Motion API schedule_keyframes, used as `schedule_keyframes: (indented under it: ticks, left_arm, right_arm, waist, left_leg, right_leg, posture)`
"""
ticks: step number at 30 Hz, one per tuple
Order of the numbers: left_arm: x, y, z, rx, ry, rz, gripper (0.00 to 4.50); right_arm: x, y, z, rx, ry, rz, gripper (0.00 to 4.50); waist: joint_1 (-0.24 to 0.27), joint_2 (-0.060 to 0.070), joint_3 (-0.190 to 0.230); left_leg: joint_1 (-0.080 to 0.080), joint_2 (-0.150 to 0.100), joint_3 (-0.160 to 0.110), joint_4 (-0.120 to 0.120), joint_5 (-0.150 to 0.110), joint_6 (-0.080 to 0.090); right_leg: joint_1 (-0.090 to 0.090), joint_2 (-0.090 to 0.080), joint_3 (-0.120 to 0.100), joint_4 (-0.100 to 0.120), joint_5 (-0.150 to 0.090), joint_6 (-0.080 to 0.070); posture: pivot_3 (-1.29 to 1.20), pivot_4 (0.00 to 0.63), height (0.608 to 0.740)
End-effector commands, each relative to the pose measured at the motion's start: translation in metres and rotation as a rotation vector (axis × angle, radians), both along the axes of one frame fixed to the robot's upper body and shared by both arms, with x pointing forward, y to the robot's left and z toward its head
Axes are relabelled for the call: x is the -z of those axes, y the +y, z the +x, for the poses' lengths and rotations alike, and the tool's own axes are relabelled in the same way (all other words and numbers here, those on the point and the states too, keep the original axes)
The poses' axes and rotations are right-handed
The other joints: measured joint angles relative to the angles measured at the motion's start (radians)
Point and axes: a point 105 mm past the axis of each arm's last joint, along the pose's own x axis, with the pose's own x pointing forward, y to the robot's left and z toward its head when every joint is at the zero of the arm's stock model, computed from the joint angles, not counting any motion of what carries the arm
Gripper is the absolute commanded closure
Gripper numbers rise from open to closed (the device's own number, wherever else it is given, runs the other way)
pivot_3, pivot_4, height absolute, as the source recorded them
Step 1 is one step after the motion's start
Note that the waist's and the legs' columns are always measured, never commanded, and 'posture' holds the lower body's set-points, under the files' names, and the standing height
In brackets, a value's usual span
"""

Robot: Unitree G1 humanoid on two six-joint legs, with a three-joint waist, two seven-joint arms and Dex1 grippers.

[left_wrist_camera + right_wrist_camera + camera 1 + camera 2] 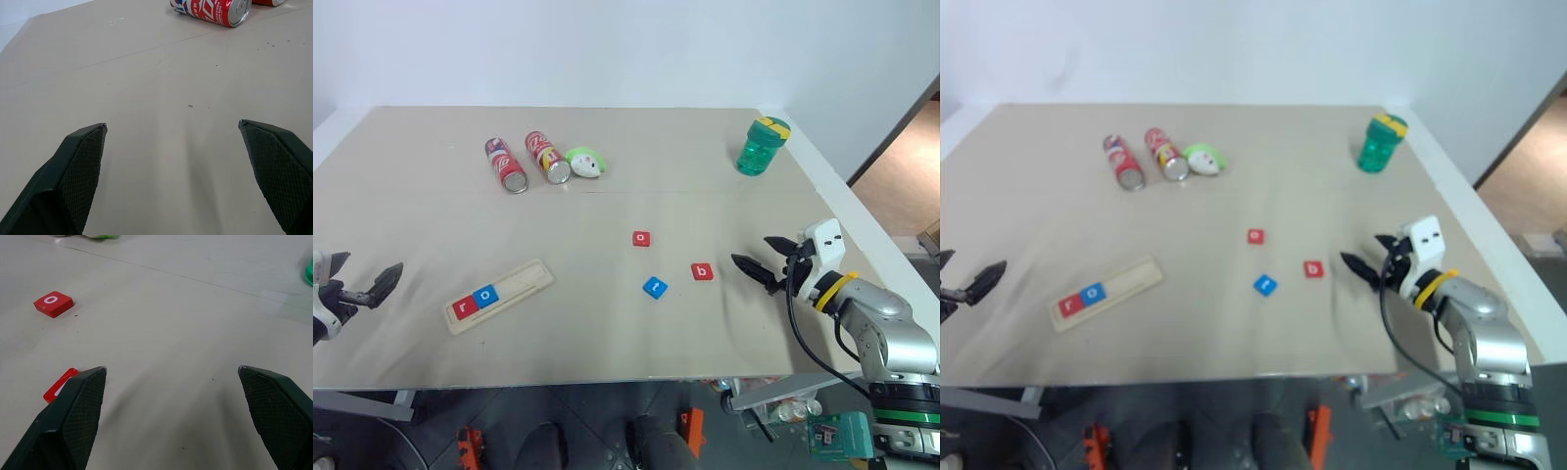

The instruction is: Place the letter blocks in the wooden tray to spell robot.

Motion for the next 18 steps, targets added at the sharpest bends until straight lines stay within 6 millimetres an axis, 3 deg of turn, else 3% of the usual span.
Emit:
schedule_keyframes:
  ticks: [1,4,12,14,18]
  left_arm:
    - [-0.015,0.001,0.003,0.01,-0.051,0.023,0.0]
    - [-0.023,-0.004,0.008,0.048,-0.071,0.01,0.0]
    - [-0.016,-0.024,0.012,0.169,-0.022,-0.012,0.0]
    - [-0.013,-0.042,0.014,0.266,0.016,-0.015,0.0]
    - [0.002,-0.084,0.017,0.496,0.143,0.029,0.0]
  right_arm:
    - [-0.015,-0.011,0.004,0.023,-0.066,-0.033,0.06]
    - [-0.011,-0.016,0.005,0.012,-0.062,-0.041,0.06]
    - [-0.013,-0.013,0.004,-0.048,-0.094,-0.034,0.06]
    - [-0.019,0.001,0.004,-0.139,-0.117,-0.01,0.06]
    - [-0.038,0.054,0.0,-0.44,-0.108,0.066,0.06]
  waist:
    - [0.0,0.0,0.0]
    - [0.0,0.0,0.0]
    - [0.0,0.0,0.0]
    - [0.0,0.0,0.0]
    - [-0.001,0.0,0.0]
  left_leg:
    - [0.0,0.0,0.0,0.0,0.0,0.0]
    - [0.0,-0.001,0.0,0.001,0.0,0.0]
    - [0.0,-0.001,0.0,0.001,0.0,0.0]
    - [0.0,-0.001,0.0,0.001,0.0,0.0]
    - [0.0,0.0,0.0,0.001,0.0,0.0]
  right_leg:
    - [0.0,0.0,0.0,0.0,0.0,0.0]
    - [0.001,0.0,0.0,0.0,0.0,0.0]
    - [0.001,0.0,0.001,0.0,0.001,0.001]
    - [0.001,0.0,0.0,0.0,0.001,0.001]
    - [0.001,0.001,0.001,0.0,0.001,0.001]
  posture:
    - [0.0,0.15,0.74]
    - [0.0,0.15,0.74]
    - [0.0,0.15,0.74]
    - [0.0,0.15,0.74]
    - [0.0,0.15,0.74]
